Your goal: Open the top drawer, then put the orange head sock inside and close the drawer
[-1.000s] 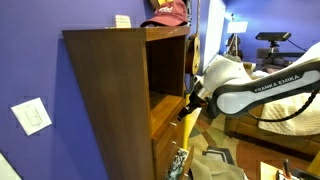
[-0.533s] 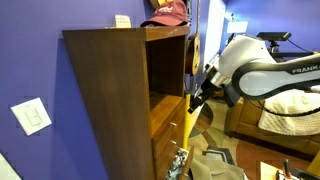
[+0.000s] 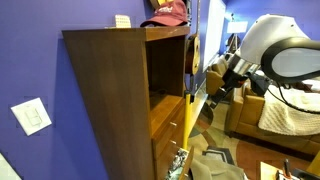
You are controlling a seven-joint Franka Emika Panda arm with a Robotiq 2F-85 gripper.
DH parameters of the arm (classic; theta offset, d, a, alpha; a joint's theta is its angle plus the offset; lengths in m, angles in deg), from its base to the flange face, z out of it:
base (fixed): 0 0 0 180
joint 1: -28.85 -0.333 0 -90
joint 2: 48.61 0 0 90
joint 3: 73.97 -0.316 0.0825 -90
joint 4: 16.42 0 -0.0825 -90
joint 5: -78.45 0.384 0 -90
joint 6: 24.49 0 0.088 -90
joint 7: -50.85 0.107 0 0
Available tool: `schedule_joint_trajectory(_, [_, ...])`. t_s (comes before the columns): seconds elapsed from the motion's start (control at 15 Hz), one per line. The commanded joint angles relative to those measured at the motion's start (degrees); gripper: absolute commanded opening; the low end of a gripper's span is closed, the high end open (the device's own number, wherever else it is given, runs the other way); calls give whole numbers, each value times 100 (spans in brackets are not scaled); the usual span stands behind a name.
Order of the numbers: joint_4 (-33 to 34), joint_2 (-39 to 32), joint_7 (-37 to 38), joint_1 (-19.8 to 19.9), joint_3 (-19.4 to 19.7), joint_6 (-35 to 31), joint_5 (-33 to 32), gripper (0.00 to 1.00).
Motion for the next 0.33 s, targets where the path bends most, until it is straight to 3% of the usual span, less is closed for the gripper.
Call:
schedule_joint_trajectory(0.0, [12,96,23,10,37,81,-85,100])
schedule_joint_trajectory(0.27, [20,150,24,17,39,94,-95,100])
